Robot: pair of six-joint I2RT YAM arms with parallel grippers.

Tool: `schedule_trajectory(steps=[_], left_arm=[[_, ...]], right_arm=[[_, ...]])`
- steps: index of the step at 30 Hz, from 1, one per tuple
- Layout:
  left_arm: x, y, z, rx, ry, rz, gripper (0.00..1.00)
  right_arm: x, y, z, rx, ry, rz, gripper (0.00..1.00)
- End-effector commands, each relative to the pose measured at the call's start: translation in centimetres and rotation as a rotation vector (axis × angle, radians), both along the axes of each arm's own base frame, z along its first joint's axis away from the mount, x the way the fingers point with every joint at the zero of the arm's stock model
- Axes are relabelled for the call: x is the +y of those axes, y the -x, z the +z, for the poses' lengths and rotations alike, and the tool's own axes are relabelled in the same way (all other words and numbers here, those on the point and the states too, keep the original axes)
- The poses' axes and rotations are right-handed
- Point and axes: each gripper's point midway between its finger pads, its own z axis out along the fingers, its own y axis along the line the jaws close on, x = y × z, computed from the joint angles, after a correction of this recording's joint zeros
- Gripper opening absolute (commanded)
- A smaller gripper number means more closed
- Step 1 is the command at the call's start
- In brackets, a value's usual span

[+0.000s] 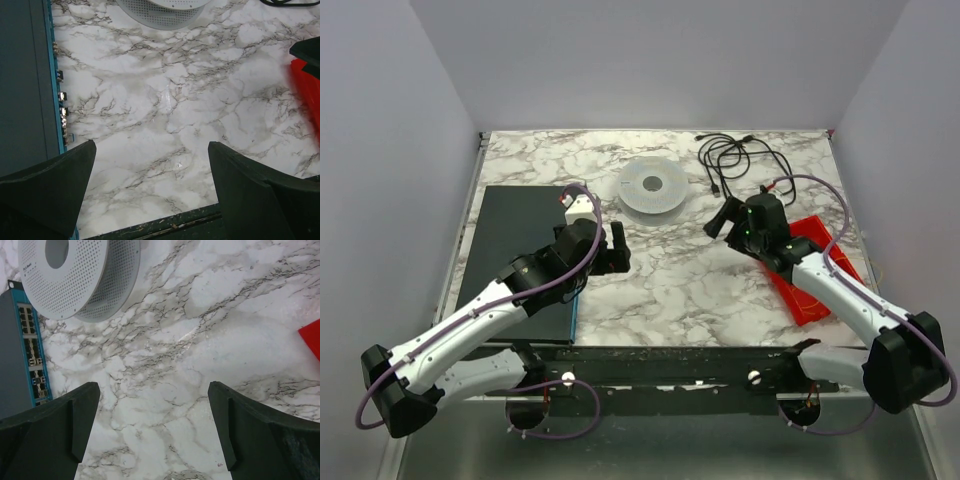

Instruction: Wrap the cables

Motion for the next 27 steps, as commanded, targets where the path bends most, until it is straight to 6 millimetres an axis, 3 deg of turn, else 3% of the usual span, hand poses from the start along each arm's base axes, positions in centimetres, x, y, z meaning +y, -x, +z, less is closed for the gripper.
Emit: schedule_trajectory(steps=[1,5,11,16,21,27], left_arm=[[-0.1,0.1,-0.3,0.005,0.005,-0.021,0.99],[-0.2,-0.1,-0.1,-0.003,0.010,-0.040,0.99],[-0.1,0.2,-0.1,0.022,0.025,-0.066,0.99],[-0.3,0.6,-0.3,0.043,0.040,-0.090,0.99],[-0.1,0.9,-0.1,0.046,0.042,-0.103,0.99],[0.5,1.3,-0.3,0.051,0.033,-0.102,0.99]], right_arm=[[1.8,-1.2,1.2,-0.050,-0.043,0.078,1.00],[4.2,-2.9,1.1,-0.067,-0.090,0.159,1.00],[6.3,-8.2,0.5,-0.064,-0.325,0.218,0.99],[7.7,-12.1,-1.6,-0.054,-0.430,0.200,0.94],[8.6,-14.6,-4.5,-0.015,-0.500,0.172,0.88],[9.3,-16.3,-6.0,-0.007,-0.543,0.155,0.80]])
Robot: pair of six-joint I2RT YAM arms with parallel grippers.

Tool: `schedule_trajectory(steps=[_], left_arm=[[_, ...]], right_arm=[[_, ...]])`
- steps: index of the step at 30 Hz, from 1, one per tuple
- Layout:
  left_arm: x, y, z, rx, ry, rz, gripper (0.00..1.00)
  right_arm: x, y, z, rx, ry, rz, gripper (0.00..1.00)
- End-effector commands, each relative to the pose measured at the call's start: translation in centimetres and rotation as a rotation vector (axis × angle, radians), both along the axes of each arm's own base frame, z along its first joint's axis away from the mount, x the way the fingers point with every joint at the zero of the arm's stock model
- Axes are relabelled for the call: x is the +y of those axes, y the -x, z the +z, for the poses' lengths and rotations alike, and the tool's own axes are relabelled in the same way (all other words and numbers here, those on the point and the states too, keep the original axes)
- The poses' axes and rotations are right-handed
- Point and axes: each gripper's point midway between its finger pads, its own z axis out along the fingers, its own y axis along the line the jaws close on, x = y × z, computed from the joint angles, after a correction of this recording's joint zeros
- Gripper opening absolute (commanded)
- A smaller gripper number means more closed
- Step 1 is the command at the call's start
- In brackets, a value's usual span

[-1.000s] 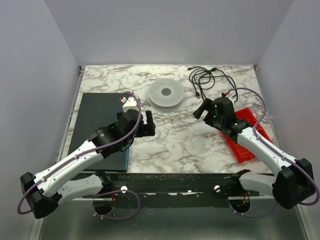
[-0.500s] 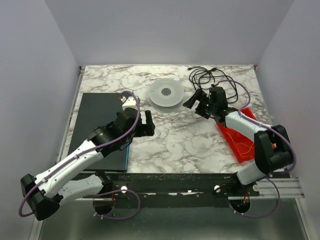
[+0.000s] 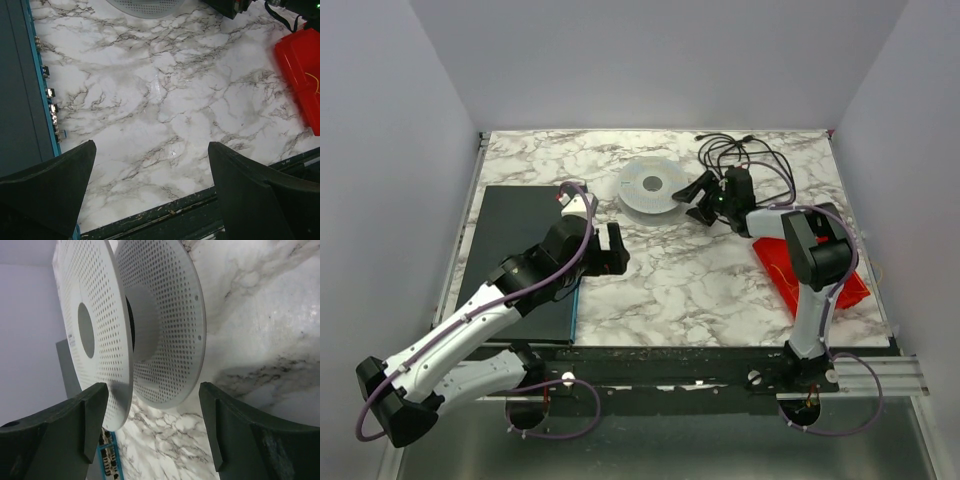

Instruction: Wrap the cables

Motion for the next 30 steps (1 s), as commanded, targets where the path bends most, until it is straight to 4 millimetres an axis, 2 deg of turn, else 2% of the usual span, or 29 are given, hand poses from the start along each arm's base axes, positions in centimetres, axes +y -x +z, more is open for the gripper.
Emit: schedule_trajectory(steps=[1,4,10,13,14,16,22,24,26,30], left_arm=[[0.4,0.7,-0.5,0.014,-0.002,-0.022,0.99],[0.4,0.9,-0.8,0.024,0.002,-0.020,0.99],[0.4,0.8,-1.0,0.035,0.002,-0.012,0.99],[0.4,0.8,-1.1,0.044,0.003,-0.004,0.99],[0.5,0.8,-1.1,0.047,0.003,-0.002,0.99],[0.5,0.7,-1.1,0.049,0.003,0.005,0.99],[0.7,0.2,-0.6,0.049,0.016,0.038,0.99],[1.1,-0.1,-0.1,0.043,0.018,0.061,0.99],[1.5,-0.4,0.4,0.034,0.021,0.087,0.99],[2.3,-1.3,1.2,0.024,0.042,0.146,0.99]], right_arm=[[1.1,-2.2,1.5,-0.056,-0.090,0.002,0.77],[1.6,-2.9,0.7,-0.042,-0.114,0.003,0.66],[2.5,-4.0,-0.6,-0.013,-0.158,0.014,0.29],[2.6,-4.5,-0.6,-0.011,-0.152,0.016,0.06],[2.5,-4.6,-0.5,-0.017,-0.135,0.015,0.01],[2.2,-4.8,0.5,-0.042,-0.103,0.011,0.01],[0.8,-4.0,5.7,-0.135,0.117,0.012,0.01],[0.8,-2.7,8.2,-0.189,0.205,0.025,0.01],[1.2,-0.9,9.7,-0.217,0.292,0.032,0.01],[2.3,3.4,10.8,-0.223,0.460,0.047,0.01]])
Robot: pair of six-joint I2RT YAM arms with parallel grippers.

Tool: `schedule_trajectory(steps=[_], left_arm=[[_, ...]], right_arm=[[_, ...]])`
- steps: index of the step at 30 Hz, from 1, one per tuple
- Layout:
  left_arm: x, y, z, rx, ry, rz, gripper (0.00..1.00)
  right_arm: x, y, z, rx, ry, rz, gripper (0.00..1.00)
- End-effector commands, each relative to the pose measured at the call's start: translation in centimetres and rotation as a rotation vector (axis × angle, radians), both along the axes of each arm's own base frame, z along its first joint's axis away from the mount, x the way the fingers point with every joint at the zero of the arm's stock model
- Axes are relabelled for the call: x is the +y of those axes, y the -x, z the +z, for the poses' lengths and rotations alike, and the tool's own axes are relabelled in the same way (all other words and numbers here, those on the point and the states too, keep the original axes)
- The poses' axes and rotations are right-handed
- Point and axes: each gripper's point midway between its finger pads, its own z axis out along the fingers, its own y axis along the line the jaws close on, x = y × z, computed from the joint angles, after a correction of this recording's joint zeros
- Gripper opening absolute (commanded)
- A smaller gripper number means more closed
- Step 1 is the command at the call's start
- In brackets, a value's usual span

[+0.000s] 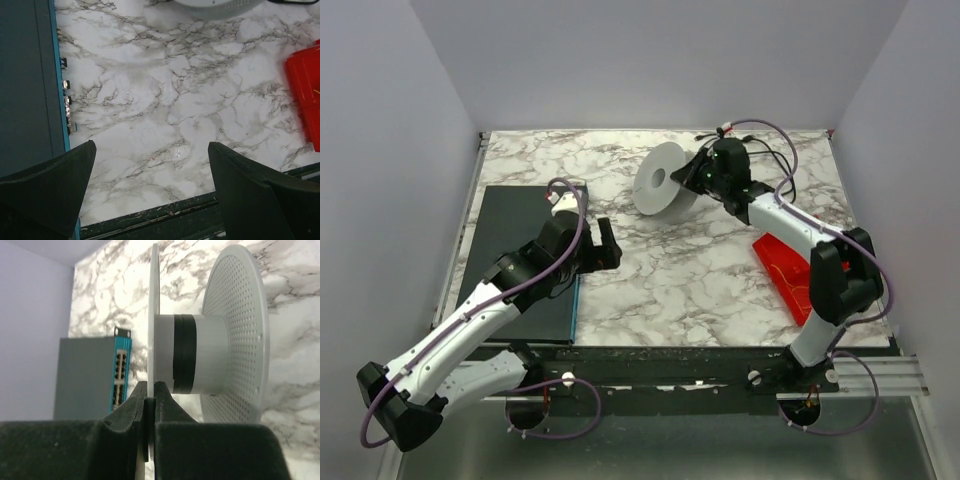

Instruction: Wrap the cables

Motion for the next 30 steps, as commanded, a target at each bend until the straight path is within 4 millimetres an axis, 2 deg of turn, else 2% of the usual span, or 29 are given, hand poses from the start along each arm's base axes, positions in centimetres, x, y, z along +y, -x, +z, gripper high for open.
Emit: schedule_trajectory(steps=[1,6,8,11,20,26,28,30], left_arm=[[1.2,-1.2,1.8,-0.021,0.032,0.100,0.99],[3.0,-1.7,1.5,0.005,0.018,0.200,0.99],[3.5,-1.8,1.3,0.003,0.021,0.226,0.99],[4.2,-1.9,0.9,-0.004,0.022,0.251,0.99],[7.5,-1.6,-0.6,0.012,-0.024,0.329,0.99],[8.9,-1.5,-0.9,0.012,-0.026,0.360,0.99],[8.9,-1.5,-0.9,0.011,-0.022,0.357,0.99],[9.0,-1.4,-0.9,0.009,-0.018,0.357,0.99]], right_arm=[[-0.5,5.2,-1.4,0.028,0.332,-0.029,0.01],[1.2,9.7,-1.6,0.014,0.475,-0.062,0.01],[2.3,11.0,-1.7,0.007,0.524,-0.070,0.01],[4.9,12.5,-2.1,-0.008,0.566,-0.054,0.01],[12.6,15.1,-3.7,-0.030,0.629,0.016,0.00],[15.8,15.6,-3.4,-0.035,0.595,0.052,0.01],[16.5,15.7,-3.4,-0.036,0.593,0.063,0.08],[16.9,15.7,-3.4,-0.039,0.588,0.067,0.19]])
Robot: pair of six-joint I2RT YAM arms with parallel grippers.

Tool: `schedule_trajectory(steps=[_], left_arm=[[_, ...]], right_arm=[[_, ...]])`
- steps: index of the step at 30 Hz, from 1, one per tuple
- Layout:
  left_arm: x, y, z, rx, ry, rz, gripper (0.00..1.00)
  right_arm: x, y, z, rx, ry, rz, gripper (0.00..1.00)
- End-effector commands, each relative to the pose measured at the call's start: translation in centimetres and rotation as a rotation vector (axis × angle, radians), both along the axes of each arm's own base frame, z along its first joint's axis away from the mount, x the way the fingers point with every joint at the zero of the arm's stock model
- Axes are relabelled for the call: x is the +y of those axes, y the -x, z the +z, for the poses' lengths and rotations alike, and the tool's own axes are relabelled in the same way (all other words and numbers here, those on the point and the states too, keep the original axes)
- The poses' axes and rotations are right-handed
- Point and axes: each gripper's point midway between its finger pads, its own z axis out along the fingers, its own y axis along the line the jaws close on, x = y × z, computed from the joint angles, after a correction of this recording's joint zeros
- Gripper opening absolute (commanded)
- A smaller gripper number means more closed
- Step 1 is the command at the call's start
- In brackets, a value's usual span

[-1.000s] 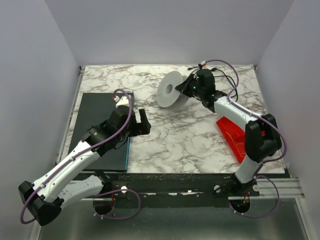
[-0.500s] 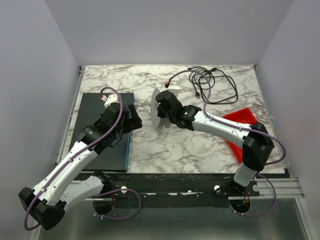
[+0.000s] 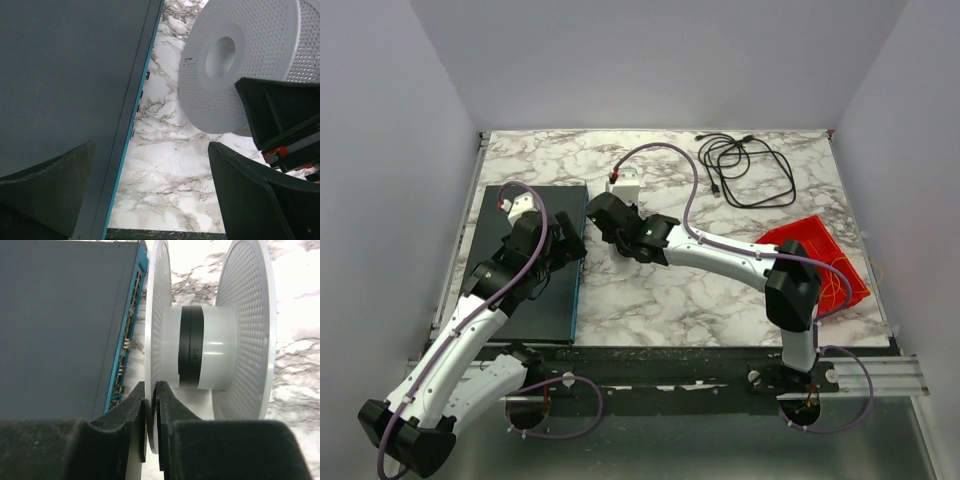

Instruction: Wrap the cables

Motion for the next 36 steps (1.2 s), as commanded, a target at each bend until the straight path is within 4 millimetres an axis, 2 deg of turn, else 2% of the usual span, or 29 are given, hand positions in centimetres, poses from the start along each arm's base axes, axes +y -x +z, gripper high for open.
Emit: schedule_trajectory(steps=[1,6,8,14,29,33,36], left_arm=[[0.6,0.5,-0.4,0.004,-0.014,-0.001,0.99],[0.6,0.7,-0.7,0.007,-0.010,-0.004,0.99],[0.6,0.7,-0.6,0.007,-0.008,-0.004,0.99],[0.5,0.6,-0.6,0.003,-0.002,-0.010,0.99],[-0.1,0.4,-0.2,-0.009,0.011,-0.038,0.99],[-0.3,0.3,-0.2,-0.013,0.015,-0.051,0.99],[-0.3,0.3,-0.2,-0.018,0.012,-0.058,0.99]], right_arm=[[1.1,1.4,-2.6,0.077,0.022,0.016,0.24],[1.9,1.4,-1.4,0.071,-0.017,0.030,0.47],[2.1,1.4,-0.8,0.065,-0.026,0.034,0.50],[2.0,1.7,0.7,0.056,-0.048,0.041,0.52],[-0.5,2.7,3.9,0.028,-0.072,0.036,0.58],[-2.0,3.4,4.9,0.023,-0.083,0.023,0.59],[-4.0,3.8,6.7,0.003,-0.089,-0.004,0.60]])
